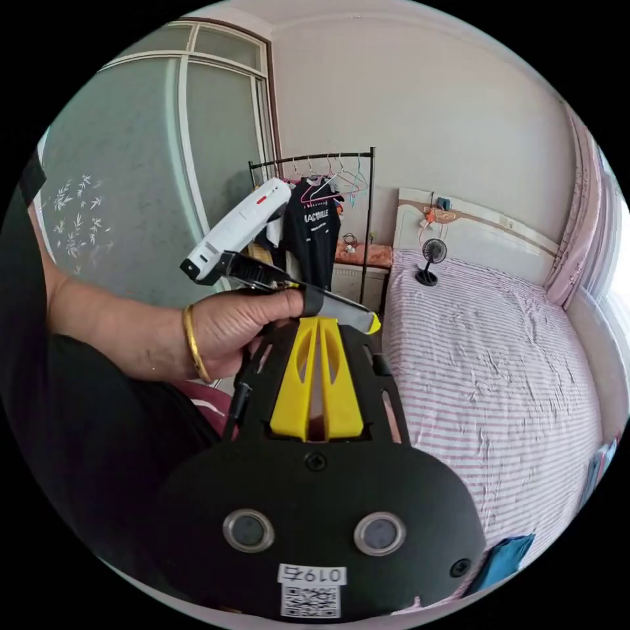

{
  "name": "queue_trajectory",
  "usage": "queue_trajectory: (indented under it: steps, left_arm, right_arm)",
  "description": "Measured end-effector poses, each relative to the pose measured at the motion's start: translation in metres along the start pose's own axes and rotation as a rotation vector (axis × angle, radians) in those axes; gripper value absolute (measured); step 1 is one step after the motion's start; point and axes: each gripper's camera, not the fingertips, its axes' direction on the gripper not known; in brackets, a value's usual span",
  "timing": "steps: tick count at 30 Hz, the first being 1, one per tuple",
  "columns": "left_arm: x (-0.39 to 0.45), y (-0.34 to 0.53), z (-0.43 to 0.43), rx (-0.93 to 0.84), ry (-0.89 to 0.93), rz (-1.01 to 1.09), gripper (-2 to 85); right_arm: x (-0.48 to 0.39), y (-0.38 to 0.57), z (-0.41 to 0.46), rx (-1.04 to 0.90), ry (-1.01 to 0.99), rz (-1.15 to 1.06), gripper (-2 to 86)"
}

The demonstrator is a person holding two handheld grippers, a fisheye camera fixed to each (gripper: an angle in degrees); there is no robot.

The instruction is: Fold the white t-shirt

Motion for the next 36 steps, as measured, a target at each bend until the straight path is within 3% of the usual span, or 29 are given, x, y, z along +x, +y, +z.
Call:
queue_trajectory:
  steps: [12, 19, 28, 36]
  left_arm:
    - [-0.297, 0.042, 0.000, 0.034, 0.010, -0.189, 0.6]
    - [-0.476, 0.044, -0.047, 0.137, -0.158, -0.155, 0.6]
    - [-0.631, 0.055, -0.090, 0.253, -0.273, -0.034, 0.7]
    - [-0.752, 0.070, -0.117, 0.306, -0.241, -0.044, 0.7]
  right_arm:
    - [-0.033, -0.073, 0.221, -0.108, -0.094, -0.214, -0.9]
    - [-0.061, -0.151, 0.354, -0.156, -0.173, -0.239, -0.9]
    - [-0.080, -0.217, 0.471, -0.120, -0.333, -0.247, -0.7]
    - [-0.090, -0.256, 0.558, -0.047, -0.649, -0.509, -1.0]
